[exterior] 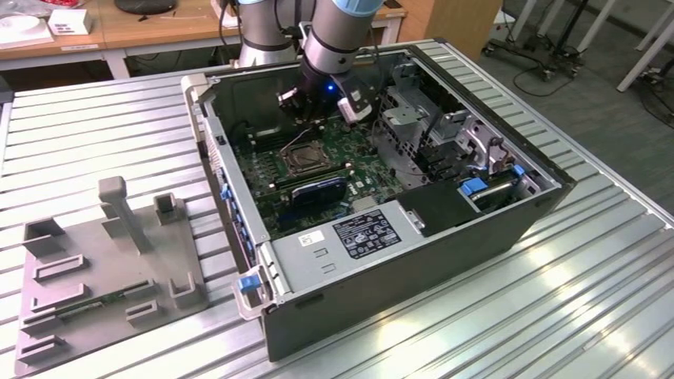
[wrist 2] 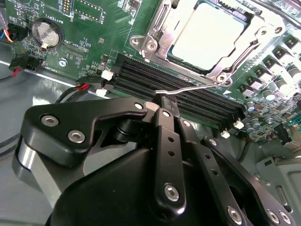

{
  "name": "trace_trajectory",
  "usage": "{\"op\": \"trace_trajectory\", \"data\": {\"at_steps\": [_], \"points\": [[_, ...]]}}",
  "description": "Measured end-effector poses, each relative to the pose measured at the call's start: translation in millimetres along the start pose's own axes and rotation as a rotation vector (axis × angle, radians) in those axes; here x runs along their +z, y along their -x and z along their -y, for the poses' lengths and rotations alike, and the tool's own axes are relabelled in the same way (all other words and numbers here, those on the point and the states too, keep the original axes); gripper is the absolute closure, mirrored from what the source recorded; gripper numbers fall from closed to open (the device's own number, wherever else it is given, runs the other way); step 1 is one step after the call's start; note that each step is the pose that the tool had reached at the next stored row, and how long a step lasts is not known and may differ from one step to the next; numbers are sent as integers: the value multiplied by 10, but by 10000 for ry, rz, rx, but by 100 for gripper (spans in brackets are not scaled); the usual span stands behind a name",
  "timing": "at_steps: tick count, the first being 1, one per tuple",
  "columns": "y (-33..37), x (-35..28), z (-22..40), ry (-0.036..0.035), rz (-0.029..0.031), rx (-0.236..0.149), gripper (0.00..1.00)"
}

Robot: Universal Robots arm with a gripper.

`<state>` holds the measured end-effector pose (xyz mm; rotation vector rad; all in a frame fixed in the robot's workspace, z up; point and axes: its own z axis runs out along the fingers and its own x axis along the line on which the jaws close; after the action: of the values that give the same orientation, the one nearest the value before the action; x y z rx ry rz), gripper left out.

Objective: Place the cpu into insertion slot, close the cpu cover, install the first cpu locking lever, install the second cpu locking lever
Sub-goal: 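Install the first cpu locking lever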

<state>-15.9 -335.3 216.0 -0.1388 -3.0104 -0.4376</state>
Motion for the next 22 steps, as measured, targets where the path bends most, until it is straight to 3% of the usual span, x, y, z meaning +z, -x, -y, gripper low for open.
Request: {"op": "trace_trajectory", "data": {"at_steps": [9, 18, 22], "points": [[-20, -181, -53, 4, 2, -1, 89], [-33, -290, -86, 5, 2, -1, 89], [-38, -300, -89, 7, 3, -3, 89]]}}
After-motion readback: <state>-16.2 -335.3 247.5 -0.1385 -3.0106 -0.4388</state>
